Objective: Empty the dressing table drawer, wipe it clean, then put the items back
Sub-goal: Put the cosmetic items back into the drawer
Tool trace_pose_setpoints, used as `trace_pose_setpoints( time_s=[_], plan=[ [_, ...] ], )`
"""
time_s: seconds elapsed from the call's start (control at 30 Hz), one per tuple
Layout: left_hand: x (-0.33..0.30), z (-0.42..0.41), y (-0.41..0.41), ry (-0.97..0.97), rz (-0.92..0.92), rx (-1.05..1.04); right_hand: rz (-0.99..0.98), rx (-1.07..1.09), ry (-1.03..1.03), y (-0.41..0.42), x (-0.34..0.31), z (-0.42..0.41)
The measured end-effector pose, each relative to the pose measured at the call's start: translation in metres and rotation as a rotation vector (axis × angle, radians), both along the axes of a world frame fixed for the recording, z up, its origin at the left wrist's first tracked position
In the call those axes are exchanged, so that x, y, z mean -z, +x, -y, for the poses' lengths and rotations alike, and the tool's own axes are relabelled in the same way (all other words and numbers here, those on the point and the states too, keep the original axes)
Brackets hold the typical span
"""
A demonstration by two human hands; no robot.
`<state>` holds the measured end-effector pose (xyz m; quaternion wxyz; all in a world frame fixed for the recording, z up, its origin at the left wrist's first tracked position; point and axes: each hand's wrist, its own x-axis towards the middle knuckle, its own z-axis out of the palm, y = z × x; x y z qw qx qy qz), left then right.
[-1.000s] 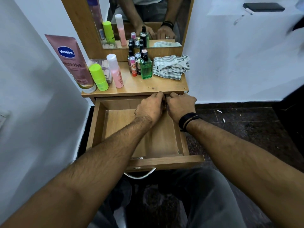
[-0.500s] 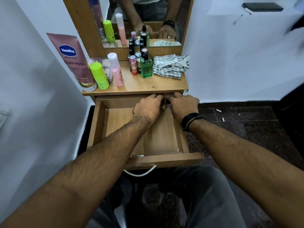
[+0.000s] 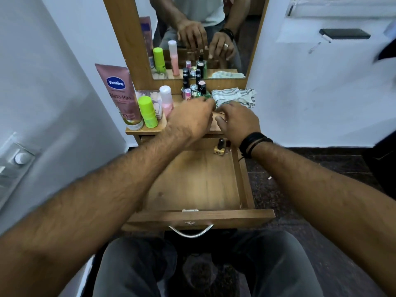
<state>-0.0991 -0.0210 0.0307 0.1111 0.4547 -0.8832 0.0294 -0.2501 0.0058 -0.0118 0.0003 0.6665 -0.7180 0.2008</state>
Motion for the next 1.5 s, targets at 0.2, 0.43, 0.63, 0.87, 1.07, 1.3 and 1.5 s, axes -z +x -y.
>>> trace_pose_setpoints(
  time_s=[0.2,0.43,0.63,0.87,1.07,1.3,1.5],
  plan=[
    [-0.057,0.025,-0.011,0.013,0.224,-0.171,0.117,-0.045,0.0,0.012,-0.035,0.038],
    [-0.057,0.04,-0.017,0.077,0.381,-0.312,0.104,0.012,0.11,0.021,-0.035,0.064],
    [-0.037,0.054,-0.009,0.144,0.301,-0.378,0.101,0.009,0.096,0.02,-0.029,0.068],
    [-0.039,0.058,-0.005,0.137,0.281,-0.33,0.174,-0.025,0.093,0.016,-0.034,0.065],
    [-0.053,0.044,0.002,0.073,0.264,-0.298,0.264,-0.011,0.068,0.009,-0.046,0.045],
    [-0.064,-0.003,0.005,0.102,0.199,-0.146,0.324,-0.067,0.106,-0.008,-0.061,-0.022],
    [-0.034,-0.046,-0.003,0.181,0.198,-0.037,0.227,-0.071,0.234,-0.025,-0.028,-0.06]
  ],
)
